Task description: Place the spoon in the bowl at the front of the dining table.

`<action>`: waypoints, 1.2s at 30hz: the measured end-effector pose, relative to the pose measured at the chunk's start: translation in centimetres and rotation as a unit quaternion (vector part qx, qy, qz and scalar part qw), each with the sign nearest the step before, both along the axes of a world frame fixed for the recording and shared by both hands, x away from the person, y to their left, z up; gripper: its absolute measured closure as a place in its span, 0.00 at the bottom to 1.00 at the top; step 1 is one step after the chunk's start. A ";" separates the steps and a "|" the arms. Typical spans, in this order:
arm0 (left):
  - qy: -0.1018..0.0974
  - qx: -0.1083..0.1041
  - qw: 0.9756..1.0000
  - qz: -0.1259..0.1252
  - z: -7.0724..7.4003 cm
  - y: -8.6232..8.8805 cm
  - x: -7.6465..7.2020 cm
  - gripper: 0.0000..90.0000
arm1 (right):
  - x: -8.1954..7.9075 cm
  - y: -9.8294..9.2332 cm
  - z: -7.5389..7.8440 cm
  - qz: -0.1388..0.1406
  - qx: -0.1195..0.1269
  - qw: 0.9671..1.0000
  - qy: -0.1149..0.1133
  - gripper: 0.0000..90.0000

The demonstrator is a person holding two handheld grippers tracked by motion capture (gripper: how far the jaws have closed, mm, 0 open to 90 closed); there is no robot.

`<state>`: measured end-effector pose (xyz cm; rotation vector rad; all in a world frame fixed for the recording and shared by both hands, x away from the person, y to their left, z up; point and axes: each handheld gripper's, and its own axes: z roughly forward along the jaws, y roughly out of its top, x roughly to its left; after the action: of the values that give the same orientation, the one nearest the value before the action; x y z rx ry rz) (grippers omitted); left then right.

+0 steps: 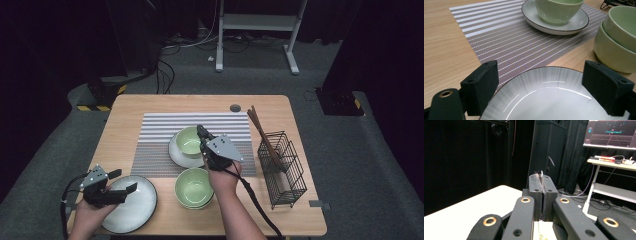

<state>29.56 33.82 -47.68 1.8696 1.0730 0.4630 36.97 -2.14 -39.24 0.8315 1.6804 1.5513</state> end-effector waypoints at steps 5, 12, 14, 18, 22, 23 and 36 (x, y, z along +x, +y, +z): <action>0.000 0.000 1.000 0.000 0.0 0.0 0.0 0.16 | 0.3 0.2 -0.6 0.002 0.000 1.000 0.005 0.98; 0.000 0.000 1.000 0.000 0.0 0.0 0.0 0.16 | 0.5 0.4 -1.5 0.009 -0.003 1.000 0.015 0.98; 0.000 -0.001 1.000 0.001 0.0 0.0 0.0 0.16 | 0.5 0.4 -1.8 0.010 -0.002 1.000 0.020 0.98; 0.000 0.000 1.000 0.001 0.0 0.0 0.0 0.16 | 0.4 0.4 -2.3 0.013 -0.005 1.000 0.024 0.98; 0.001 0.001 1.000 0.001 0.0 0.0 0.0 0.16 | 0.4 0.4 -2.7 0.013 -0.002 0.999 0.030 0.98; 0.001 0.001 1.000 0.001 0.0 0.0 0.0 0.16 | 0.3 0.3 -2.8 0.013 -0.002 0.999 0.031 0.98; 0.000 0.003 1.000 -0.001 0.0 -0.1 0.0 0.16 | -0.4 0.1 -3.8 0.017 -0.012 0.999 0.041 0.98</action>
<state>29.60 33.77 -47.69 1.8745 1.0708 0.4663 36.53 -2.05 -43.02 0.8701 1.7770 1.5361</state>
